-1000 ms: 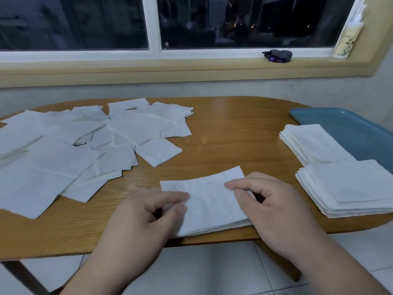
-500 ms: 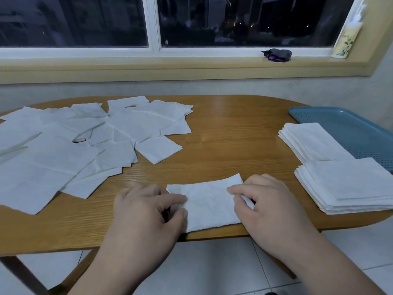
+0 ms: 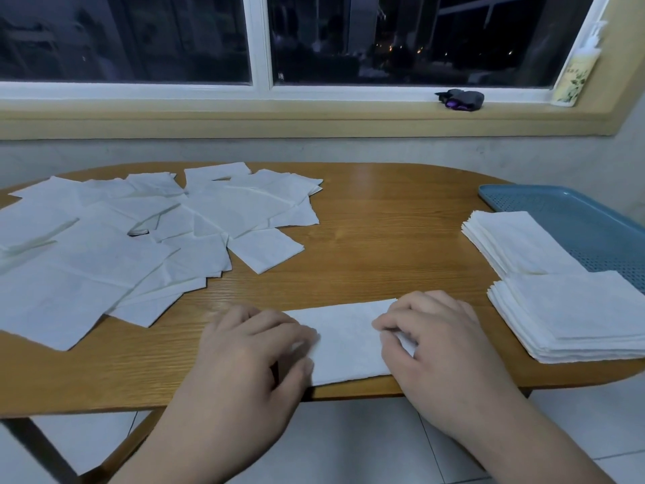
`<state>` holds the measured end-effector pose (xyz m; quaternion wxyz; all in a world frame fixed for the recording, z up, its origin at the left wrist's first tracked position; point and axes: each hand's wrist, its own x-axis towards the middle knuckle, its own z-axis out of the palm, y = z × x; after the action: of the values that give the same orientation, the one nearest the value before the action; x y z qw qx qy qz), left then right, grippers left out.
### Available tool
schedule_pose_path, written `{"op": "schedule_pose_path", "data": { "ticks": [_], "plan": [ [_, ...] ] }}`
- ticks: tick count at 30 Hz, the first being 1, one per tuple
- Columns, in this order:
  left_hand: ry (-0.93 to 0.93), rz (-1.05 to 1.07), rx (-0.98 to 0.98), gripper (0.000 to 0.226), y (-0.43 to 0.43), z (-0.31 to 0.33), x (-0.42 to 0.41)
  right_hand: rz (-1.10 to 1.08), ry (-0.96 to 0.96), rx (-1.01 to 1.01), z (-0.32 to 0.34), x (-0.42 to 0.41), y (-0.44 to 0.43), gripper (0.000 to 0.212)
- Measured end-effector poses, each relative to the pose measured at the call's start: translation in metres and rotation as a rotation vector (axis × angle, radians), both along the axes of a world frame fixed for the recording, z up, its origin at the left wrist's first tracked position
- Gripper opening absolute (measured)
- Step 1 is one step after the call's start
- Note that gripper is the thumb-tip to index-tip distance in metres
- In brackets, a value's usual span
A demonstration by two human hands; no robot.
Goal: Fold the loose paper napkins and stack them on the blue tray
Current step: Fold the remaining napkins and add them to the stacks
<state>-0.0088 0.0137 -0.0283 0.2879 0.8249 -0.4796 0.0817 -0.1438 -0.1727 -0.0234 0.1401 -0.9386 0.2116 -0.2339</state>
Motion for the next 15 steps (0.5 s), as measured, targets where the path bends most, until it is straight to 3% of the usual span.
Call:
{"op": "schedule_pose_path", "data": {
  "ticks": [8,12,15],
  "plan": [
    [0.064,0.035,0.032,0.033,0.022,0.007,0.016,0.051,-0.014,0.009,0.001,0.005,0.003,0.028],
    [0.099,0.055,0.030,0.030,0.030,0.009,0.020,0.065,-0.077,0.053,0.018,0.016,0.014,0.020],
    [0.147,0.064,0.030,0.030,0.038,0.012,0.027,0.159,0.008,0.066,0.043,0.044,0.027,0.018]
  ]
}}
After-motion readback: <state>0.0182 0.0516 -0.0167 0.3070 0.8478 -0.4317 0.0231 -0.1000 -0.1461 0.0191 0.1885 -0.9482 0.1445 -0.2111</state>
